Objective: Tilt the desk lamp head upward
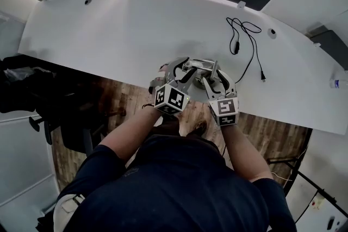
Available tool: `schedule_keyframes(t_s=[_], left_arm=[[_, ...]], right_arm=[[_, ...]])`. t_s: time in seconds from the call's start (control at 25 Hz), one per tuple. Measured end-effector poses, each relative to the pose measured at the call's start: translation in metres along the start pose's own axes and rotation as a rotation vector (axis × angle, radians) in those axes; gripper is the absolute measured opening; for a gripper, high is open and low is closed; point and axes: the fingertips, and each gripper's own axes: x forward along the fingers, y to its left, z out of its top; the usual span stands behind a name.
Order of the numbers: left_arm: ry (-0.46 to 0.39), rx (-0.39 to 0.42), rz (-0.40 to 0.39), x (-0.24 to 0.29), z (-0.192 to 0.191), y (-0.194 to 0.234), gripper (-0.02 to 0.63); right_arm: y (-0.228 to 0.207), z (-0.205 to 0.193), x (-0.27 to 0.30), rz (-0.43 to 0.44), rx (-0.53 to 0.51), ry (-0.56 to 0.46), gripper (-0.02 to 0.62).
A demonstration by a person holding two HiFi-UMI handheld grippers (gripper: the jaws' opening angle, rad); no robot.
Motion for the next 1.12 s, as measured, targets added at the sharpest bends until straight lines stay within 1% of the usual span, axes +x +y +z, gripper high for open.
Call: schedule_keyframes(t_s=[0.12,0.28,0.6,0.76,0.8,0.88,1.0,1.12], left_arm=[[0.000,0.015,0.007,0.012,-0.003,0.006,0.179],[0.006,0.034,-0.005,0.024,-0.009,0.003,0.179],[0.013,0.027,0.017,0.041,-0.019,0.006,0.178],[0.018,0.030,0.016,0.045,-0.023,0.008,0.175],[0.020,0.030,0.015,0.046,-0.024,0.008,0.158],[0.022,0.030,0.011,0.047,-0.026,0.009,0.077],[0.022,0.047,-0.007,0.047,-0.027,0.007,0.077],[0.045,0.081,-0.016,0.048,-0.027,0.006,0.077]], right_arm=[[-0.004,0.001,0.012,-0.010,-0.013,0.001,0.210],[-0.006,-0.003,0.021,-0.017,-0.028,0.017,0.210],[-0.010,-0.001,0.036,-0.031,-0.023,0.017,0.207],[-0.009,0.000,0.042,-0.034,-0.020,0.016,0.185],[-0.009,0.001,0.043,-0.034,-0.019,0.013,0.172],[-0.008,0.001,0.045,-0.036,-0.013,0.008,0.170],[-0.009,0.000,0.044,-0.041,-0.007,0.010,0.169],[-0.010,0.000,0.044,-0.056,0.002,0.005,0.167]])
